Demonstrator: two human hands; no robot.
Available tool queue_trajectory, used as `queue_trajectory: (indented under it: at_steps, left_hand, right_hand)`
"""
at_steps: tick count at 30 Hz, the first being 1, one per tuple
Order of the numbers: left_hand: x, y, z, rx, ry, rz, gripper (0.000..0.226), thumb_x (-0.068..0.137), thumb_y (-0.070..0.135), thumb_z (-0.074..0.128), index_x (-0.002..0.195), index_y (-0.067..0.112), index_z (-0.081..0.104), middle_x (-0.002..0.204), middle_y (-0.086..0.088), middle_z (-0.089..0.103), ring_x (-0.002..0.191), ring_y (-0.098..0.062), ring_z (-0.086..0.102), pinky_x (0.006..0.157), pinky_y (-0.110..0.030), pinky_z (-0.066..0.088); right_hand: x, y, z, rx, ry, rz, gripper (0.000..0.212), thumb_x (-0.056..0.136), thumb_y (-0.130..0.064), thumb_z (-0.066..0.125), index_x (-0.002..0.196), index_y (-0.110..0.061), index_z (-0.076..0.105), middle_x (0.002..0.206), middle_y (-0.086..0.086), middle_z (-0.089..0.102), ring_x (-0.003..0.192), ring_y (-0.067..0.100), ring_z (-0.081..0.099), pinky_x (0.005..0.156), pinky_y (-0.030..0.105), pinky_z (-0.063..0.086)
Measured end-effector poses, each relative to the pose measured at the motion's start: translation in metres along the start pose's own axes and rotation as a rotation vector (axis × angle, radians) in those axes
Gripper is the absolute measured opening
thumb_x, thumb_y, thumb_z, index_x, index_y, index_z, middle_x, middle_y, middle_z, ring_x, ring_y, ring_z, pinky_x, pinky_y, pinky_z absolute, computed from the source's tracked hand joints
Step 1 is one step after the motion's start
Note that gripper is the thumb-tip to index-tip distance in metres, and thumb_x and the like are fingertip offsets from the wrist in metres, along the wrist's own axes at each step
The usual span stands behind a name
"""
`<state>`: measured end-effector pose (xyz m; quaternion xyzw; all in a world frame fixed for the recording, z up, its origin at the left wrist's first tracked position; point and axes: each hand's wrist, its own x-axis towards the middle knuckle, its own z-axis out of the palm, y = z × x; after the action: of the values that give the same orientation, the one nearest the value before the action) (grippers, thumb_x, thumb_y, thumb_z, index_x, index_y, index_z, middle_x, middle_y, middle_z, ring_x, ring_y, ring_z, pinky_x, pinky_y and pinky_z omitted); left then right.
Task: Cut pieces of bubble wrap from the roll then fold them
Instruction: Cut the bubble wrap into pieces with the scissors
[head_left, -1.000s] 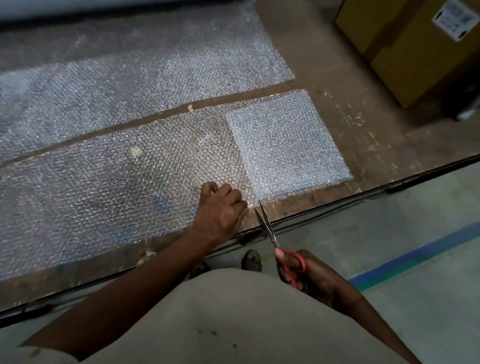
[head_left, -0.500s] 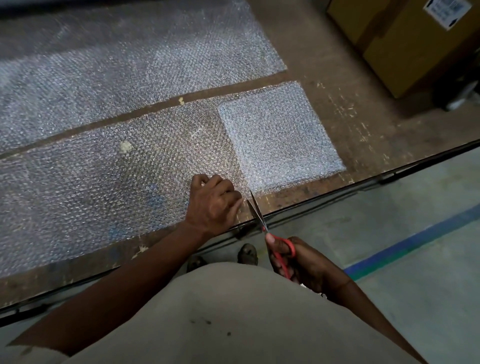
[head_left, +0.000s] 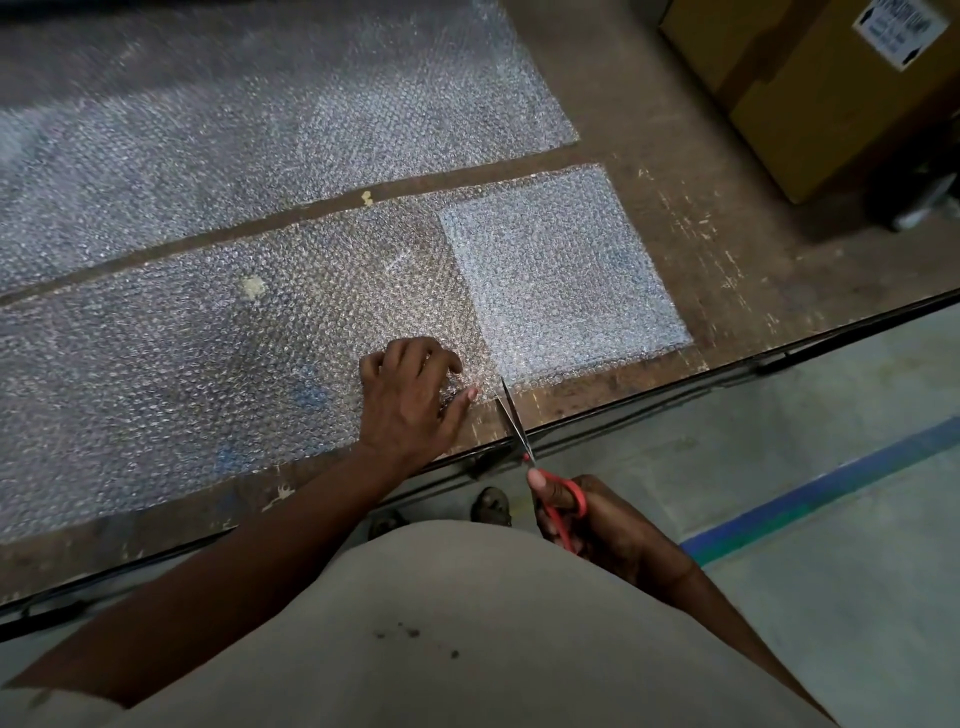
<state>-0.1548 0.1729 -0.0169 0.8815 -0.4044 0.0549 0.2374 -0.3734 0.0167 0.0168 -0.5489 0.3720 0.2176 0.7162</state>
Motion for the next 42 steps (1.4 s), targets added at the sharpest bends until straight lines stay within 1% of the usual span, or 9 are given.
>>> queue_trajectory:
  at_steps: [6, 11, 14, 17, 22, 27, 33, 38, 42]
  left_hand:
    - [0.006, 0.006, -0.002, -0.008, -0.018, -0.034, 0.038, 0.092, 0.054, 0.067, 0.117, 0.025, 0.064, 0.125, 0.001, 0.059, 0.117, -0.025, 0.054, 0.091, -0.044, 0.033]
    - [0.007, 0.004, 0.006, 0.011, -0.055, -0.025, 0.054, 0.093, 0.056, 0.067, 0.133, 0.02, 0.06, 0.144, -0.006, 0.055, 0.14, -0.028, 0.048, 0.104, -0.049, 0.034]
    - [0.005, 0.002, 0.01, 0.024, -0.076, -0.048, 0.062, 0.093, 0.061, 0.066, 0.139, 0.019, 0.057, 0.147, -0.006, 0.053, 0.147, -0.029, 0.044, 0.109, -0.05, 0.031]
    - [0.003, 0.001, 0.012, 0.021, -0.081, -0.07, 0.062, 0.094, 0.06, 0.068, 0.14, 0.02, 0.055, 0.148, -0.006, 0.052, 0.151, -0.029, 0.041, 0.112, -0.051, 0.03]
    - [0.003, 0.003, 0.009, 0.055, -0.053, -0.063, 0.058, 0.095, 0.061, 0.066, 0.137, 0.022, 0.057, 0.143, -0.003, 0.053, 0.141, -0.026, 0.046, 0.105, -0.049, 0.031]
    - [0.003, 0.004, 0.008, 0.066, -0.057, -0.061, 0.056, 0.093, 0.062, 0.066, 0.134, 0.024, 0.058, 0.143, -0.003, 0.053, 0.135, -0.027, 0.048, 0.101, -0.049, 0.032]
    - [0.001, 0.002, 0.01, 0.063, -0.032, -0.033, 0.042, 0.094, 0.06, 0.067, 0.12, 0.027, 0.065, 0.138, -0.001, 0.055, 0.129, -0.026, 0.051, 0.098, -0.05, 0.033]
    - [0.002, 0.003, 0.009, 0.063, -0.04, -0.058, 0.045, 0.096, 0.063, 0.061, 0.122, 0.027, 0.063, 0.137, -0.001, 0.054, 0.127, -0.026, 0.051, 0.097, -0.048, 0.033]
    - [0.002, 0.004, 0.008, 0.067, -0.045, -0.066, 0.047, 0.097, 0.065, 0.06, 0.123, 0.026, 0.06, 0.135, -0.001, 0.053, 0.125, -0.026, 0.051, 0.095, -0.047, 0.031]
  right_hand:
    - [-0.004, -0.003, -0.002, -0.072, 0.017, -0.011, 0.074, 0.07, -0.083, 0.08, 0.062, -0.012, 0.062, 0.058, 0.015, 0.053, 0.051, 0.024, 0.044, 0.059, 0.037, 0.033]
    - [-0.001, -0.008, 0.002, -0.056, 0.037, 0.01, 0.072, 0.067, -0.083, 0.082, 0.061, -0.014, 0.062, 0.059, 0.016, 0.055, 0.049, 0.024, 0.045, 0.054, 0.033, 0.033]
    - [-0.002, -0.012, 0.003, -0.06, 0.037, 0.015, 0.073, 0.065, -0.084, 0.081, 0.061, -0.014, 0.061, 0.058, 0.014, 0.054, 0.047, 0.023, 0.045, 0.051, 0.029, 0.034]
    - [-0.005, -0.02, 0.005, -0.065, 0.022, 0.014, 0.072, 0.067, -0.083, 0.079, 0.063, -0.014, 0.058, 0.056, 0.012, 0.052, 0.041, 0.02, 0.045, 0.044, 0.023, 0.034]
    - [-0.005, -0.027, 0.007, -0.102, 0.041, 0.031, 0.062, 0.08, -0.074, 0.073, 0.064, -0.017, 0.056, 0.06, 0.01, 0.054, 0.042, 0.019, 0.049, 0.042, 0.02, 0.034]
    - [0.0, -0.03, 0.006, -0.078, 0.05, 0.057, 0.063, 0.078, -0.074, 0.076, 0.063, -0.017, 0.056, 0.059, 0.01, 0.052, 0.041, 0.021, 0.048, 0.043, 0.021, 0.035]
    - [0.002, -0.036, 0.002, -0.081, 0.039, 0.09, 0.065, 0.07, -0.077, 0.08, 0.061, -0.017, 0.058, 0.059, 0.01, 0.05, 0.043, 0.021, 0.046, 0.046, 0.023, 0.035]
    - [0.005, -0.038, 0.0, -0.091, 0.033, 0.085, 0.066, 0.071, -0.077, 0.081, 0.062, -0.017, 0.054, 0.059, 0.009, 0.049, 0.043, 0.02, 0.044, 0.047, 0.022, 0.032]
    - [0.004, -0.038, -0.003, -0.104, 0.04, 0.092, 0.063, 0.078, -0.071, 0.082, 0.061, -0.02, 0.051, 0.059, 0.006, 0.044, 0.044, 0.019, 0.041, 0.049, 0.022, 0.028]
